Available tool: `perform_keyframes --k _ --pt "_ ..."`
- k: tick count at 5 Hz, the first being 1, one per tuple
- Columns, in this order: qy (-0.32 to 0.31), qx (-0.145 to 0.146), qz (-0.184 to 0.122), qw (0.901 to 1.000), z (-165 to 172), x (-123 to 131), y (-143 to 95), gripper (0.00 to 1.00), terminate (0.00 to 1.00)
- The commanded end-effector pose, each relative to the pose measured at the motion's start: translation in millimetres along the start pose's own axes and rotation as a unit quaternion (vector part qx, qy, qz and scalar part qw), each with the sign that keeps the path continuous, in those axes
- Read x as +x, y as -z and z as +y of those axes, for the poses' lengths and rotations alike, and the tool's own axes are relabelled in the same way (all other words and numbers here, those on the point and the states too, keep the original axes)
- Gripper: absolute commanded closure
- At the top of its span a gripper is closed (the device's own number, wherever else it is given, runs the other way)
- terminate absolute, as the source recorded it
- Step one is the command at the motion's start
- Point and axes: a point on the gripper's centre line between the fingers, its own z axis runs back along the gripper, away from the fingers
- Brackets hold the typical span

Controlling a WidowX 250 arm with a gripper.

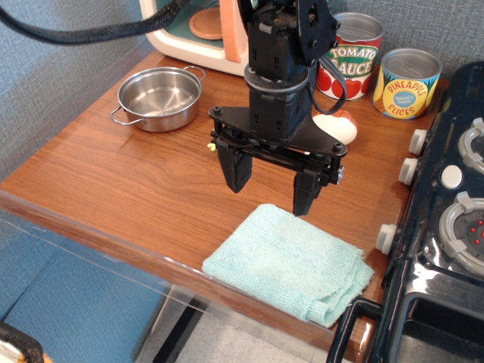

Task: Pick up the silver bowl and place it on the blue cloth.

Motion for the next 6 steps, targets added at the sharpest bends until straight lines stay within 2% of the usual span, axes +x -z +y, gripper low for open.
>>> perform_keyframes --k 1,2,3,4,5,6 --pt "0.0 0.0 0.0 1.0 0.0 0.0 0.0 0.0 0.0" --pt "-0.045 -0.027 -0.004 0.9986 24.4 5.8 -4.3 0.0 0.0" --pt "-0.064 -0.028 0.007 0.9975 48.5 14.3 1.9 0.0 0.0" --pt "-0.073 -0.024 0.006 0.9971 74.8 31.7 10.7 0.0 0.0" --pt "-0.062 0.007 -0.002 0.998 106.9 65.2 23.1 0.0 0.0" --pt "-0.1 0.018 -0.004 0.9948 137.6 90.0 27.6 0.0 0.0"
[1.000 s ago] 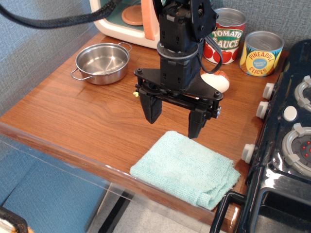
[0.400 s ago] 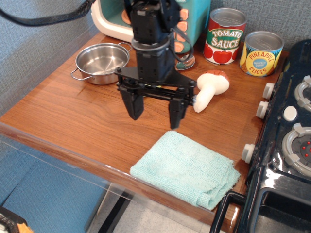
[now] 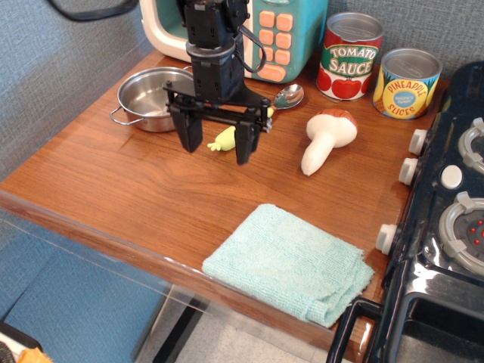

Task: Pick up the silver bowl and place it on the blue cloth.

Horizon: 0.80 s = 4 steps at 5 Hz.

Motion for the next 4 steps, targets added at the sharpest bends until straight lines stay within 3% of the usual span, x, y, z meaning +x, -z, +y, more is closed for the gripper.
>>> perform_keyframes --k 1,3,4 --pt "-0.044 0.035 -0.031 0.9979 47.4 59.3 -10.6 0.0 0.0" --pt "-0.064 0.063 -0.033 0.9954 72.1 79.8 -15.9 0.0 0.0" --pt "-0.082 0.075 0.004 0.9938 84.8 83.5 12.0 0.0 0.0"
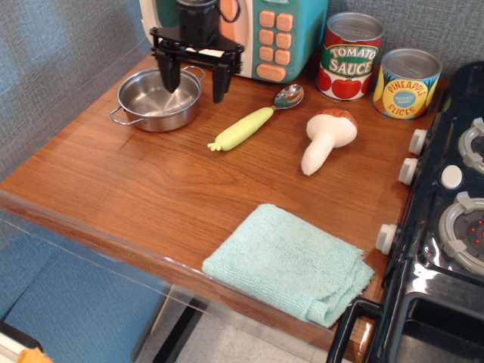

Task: Pick up the silver bowl and place it on the blue cloth.

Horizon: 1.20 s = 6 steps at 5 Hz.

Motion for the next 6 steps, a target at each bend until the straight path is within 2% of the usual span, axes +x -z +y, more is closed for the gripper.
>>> perform_keyframes --k 1,2,4,5,6 --pt "-0.024 0.018 0.024 0.9993 18.4 11.5 20.2 0.0 0.0" --pt "-0.026 0.018 0.018 0.9993 16.2 9.3 21.2 1.0 0.0" --pt "-0.035 0.022 -0.004 0.9991 14.1 3.1 7.9 1.0 0.0" --pt "-0.055 0.031 -0.04 0.9972 14.5 -3.7 -11.1 1.0 0.0" --pt "-0.06 0.038 -0.069 0.9951 5.4 -22.8 -40.5 1.0 0.0"
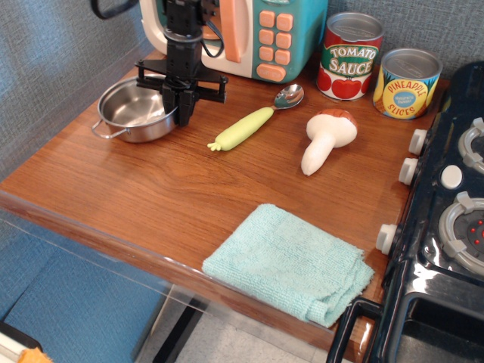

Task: Pick up the silver bowl and place it on the blue cloth.

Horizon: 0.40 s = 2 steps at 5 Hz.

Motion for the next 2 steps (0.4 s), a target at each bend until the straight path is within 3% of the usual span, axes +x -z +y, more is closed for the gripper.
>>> perform_keyframes --k 1,2 --pt "0.022 0.012 -0.091 0.9956 -37.8 -50.2 -88.8 1.0 0.0" --pt "0.091 -0.017 -0.069 0.9933 -70.8 -95.5 -85.3 1.0 0.0"
